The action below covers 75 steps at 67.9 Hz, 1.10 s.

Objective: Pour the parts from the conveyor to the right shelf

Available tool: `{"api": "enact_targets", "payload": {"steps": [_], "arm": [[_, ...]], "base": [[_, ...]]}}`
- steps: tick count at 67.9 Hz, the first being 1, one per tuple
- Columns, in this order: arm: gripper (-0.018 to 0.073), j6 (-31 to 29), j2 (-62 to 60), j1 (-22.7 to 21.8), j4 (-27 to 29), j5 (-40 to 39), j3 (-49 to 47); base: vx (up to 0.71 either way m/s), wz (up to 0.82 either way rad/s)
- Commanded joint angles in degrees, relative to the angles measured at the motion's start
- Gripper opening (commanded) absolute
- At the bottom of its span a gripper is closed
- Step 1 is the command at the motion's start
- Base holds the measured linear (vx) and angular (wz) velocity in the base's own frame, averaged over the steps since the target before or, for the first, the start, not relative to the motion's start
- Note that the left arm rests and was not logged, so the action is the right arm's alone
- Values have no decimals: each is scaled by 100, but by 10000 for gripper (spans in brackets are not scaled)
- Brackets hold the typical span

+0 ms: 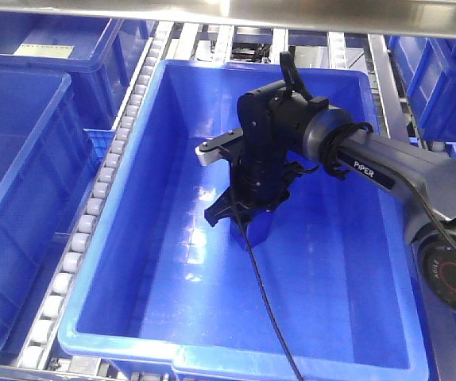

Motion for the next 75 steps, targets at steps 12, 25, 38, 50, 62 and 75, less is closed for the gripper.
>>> {"api": "enact_targets", "payload": {"steps": [12, 25, 38, 50, 62, 75], "arm": [[4, -56, -272, -17, -25, 4, -189], [36, -37, -224, -22, -24, 23, -189], [209, -19, -217, -22, 122, 50, -189], [485, 12, -217, -22, 116, 50, -189], [651, 121, -235, -17, 50, 55, -189], [641, 134, -448, -17, 55, 49, -189]], "base": [[0, 0], [0, 0], [0, 0], [0, 0], [0, 0], [0, 0]]}}
